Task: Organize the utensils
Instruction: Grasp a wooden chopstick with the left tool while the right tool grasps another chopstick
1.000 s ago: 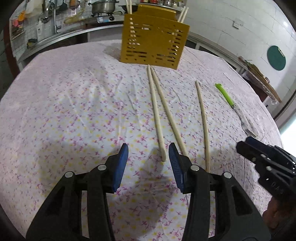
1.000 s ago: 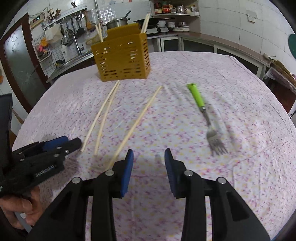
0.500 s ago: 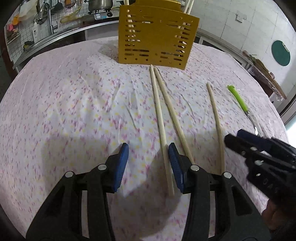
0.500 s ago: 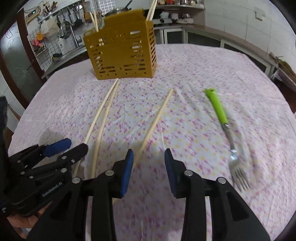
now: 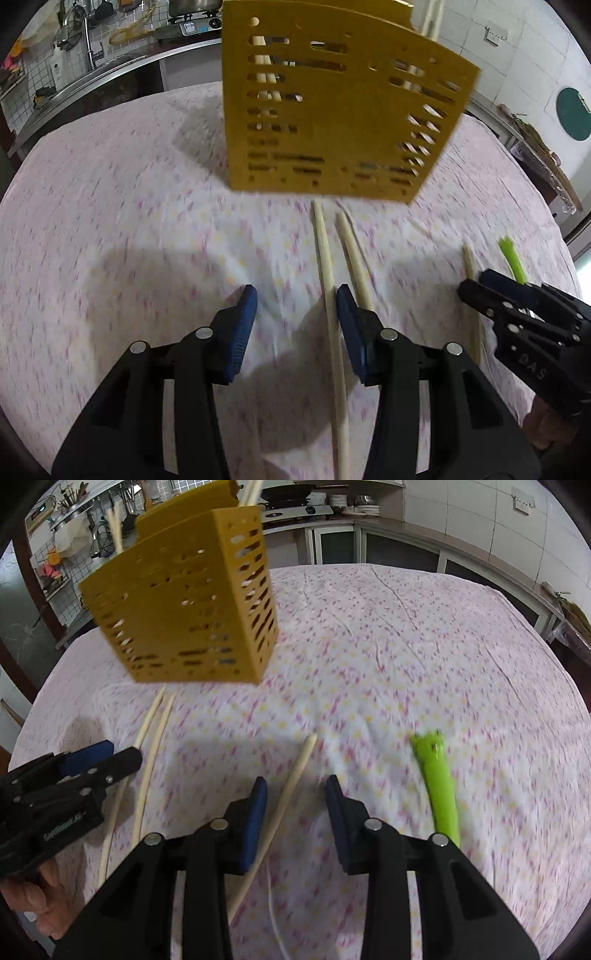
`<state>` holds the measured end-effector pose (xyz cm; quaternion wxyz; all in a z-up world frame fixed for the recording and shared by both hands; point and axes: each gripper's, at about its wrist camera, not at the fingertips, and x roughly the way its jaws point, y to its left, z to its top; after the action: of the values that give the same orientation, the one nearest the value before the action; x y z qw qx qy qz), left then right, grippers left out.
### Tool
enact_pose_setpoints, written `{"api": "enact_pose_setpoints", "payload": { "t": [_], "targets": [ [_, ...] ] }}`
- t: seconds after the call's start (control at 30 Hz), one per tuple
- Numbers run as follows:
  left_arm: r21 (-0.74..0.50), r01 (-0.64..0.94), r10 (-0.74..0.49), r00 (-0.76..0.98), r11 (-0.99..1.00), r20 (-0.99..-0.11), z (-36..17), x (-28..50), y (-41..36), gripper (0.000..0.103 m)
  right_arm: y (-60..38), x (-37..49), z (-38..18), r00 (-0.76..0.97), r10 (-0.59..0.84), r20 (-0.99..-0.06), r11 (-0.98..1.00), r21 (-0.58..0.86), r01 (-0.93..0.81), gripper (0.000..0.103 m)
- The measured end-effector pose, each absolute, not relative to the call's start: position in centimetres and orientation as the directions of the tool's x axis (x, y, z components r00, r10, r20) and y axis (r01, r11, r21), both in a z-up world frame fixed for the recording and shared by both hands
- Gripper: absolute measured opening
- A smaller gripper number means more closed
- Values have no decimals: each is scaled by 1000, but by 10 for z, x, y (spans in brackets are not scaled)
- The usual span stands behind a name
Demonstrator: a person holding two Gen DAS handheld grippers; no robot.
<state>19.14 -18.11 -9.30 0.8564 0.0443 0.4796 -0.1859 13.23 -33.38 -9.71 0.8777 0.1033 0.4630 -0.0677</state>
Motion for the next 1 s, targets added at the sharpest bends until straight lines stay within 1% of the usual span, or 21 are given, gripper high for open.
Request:
{"api": "enact_pose_setpoints", "payload": {
  "t": [0.17,0.23,0.33,0.37,0.4,0.47,0.53,0.57,0.6,0.7,0.77,0.97,1.0],
  "targets": [
    [-90,350,-260,478,933,-839,-92,220,-197,44,-338,145,-97,558,-18,-829,972,116,203,30],
    [-81,347,-252,484,934,-838,-92,226,-200,44,-338,149,-97,558,-19,-830,974,110,196,26],
    [-46,351,-227,497,935,-837,-94,230,-204,45,-340,153,-96,558,-20,-830,976,106,192,18],
    [-39,351,-223,501,936,-836,-94,230,-205,43,-342,152,-97,558,-19,-830,976,106,192,15],
    [-27,353,-216,507,935,-835,-94,232,-207,42,-343,153,-96,558,-14,-830,976,111,189,14],
    [-21,354,-213,514,935,-831,-93,233,-206,33,-345,155,-96,557,-3,-830,976,120,183,13],
    [-28,353,-218,510,935,-832,-93,237,-202,26,-346,155,-96,557,2,-830,976,122,178,12],
    [-36,353,-223,507,935,-833,-92,237,-198,24,-348,156,-96,558,1,-830,976,122,179,10],
    [-46,354,-232,501,934,-834,-91,239,-196,23,-349,157,-96,560,-3,-829,976,119,181,6],
    [-63,352,-243,496,934,-834,-90,239,-188,18,-351,161,-96,563,-14,-826,979,103,176,6],
    [-71,356,-253,495,932,-831,-89,237,-187,12,-350,163,-95,564,-19,-826,981,94,171,6],
    [-112,372,-295,484,922,-824,-84,227,-173,2,-356,162,-89,573,-11,-819,979,107,172,6],
    [-114,376,-300,483,920,-823,-82,225,-171,1,-356,160,-85,580,-9,-814,979,110,169,6]
  ]
}}
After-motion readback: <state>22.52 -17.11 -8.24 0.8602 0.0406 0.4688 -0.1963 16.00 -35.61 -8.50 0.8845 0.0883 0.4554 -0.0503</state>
